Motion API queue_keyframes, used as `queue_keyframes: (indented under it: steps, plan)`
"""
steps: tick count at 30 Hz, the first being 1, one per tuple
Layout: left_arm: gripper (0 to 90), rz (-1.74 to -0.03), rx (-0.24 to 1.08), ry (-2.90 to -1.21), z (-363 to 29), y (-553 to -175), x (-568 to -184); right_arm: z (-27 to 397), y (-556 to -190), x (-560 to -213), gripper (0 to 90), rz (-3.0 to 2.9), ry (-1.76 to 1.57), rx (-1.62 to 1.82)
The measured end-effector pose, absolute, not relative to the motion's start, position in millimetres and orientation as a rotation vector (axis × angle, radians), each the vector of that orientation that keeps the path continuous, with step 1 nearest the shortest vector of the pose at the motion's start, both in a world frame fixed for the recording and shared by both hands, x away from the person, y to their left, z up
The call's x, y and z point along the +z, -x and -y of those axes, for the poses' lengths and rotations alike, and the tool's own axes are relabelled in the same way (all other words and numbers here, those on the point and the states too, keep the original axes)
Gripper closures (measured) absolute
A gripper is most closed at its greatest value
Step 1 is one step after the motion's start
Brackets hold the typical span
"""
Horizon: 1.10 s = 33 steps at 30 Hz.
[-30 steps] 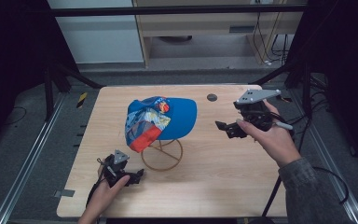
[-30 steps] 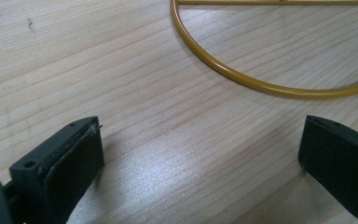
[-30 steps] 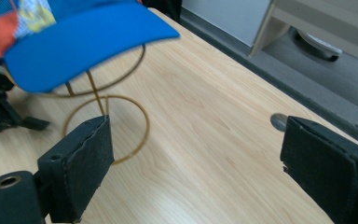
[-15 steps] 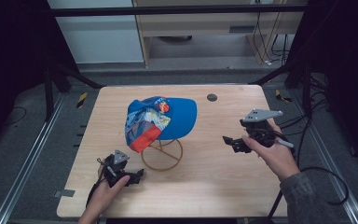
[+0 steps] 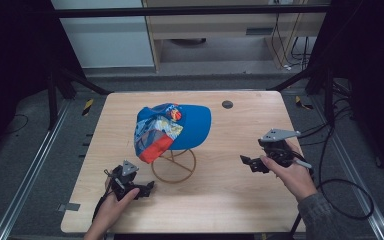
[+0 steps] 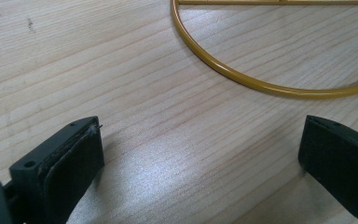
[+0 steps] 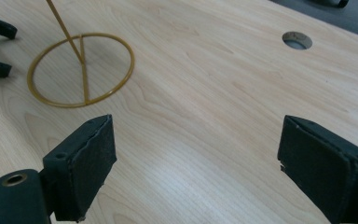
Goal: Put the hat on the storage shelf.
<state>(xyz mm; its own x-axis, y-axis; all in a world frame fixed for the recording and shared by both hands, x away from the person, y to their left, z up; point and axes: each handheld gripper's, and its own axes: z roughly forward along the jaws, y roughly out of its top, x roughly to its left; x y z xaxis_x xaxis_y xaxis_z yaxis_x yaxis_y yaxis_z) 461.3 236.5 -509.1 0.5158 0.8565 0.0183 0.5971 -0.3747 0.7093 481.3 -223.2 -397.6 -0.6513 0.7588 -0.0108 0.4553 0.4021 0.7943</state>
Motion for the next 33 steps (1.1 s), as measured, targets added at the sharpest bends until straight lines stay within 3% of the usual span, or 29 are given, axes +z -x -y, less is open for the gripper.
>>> queue_keyframes:
  steps: [33]
  plan:
    - [0.0,-1.179,0.515,-2.104,-236,-461,-509,217,-477,-484,11.8,-2.323,-1.18,1.071]
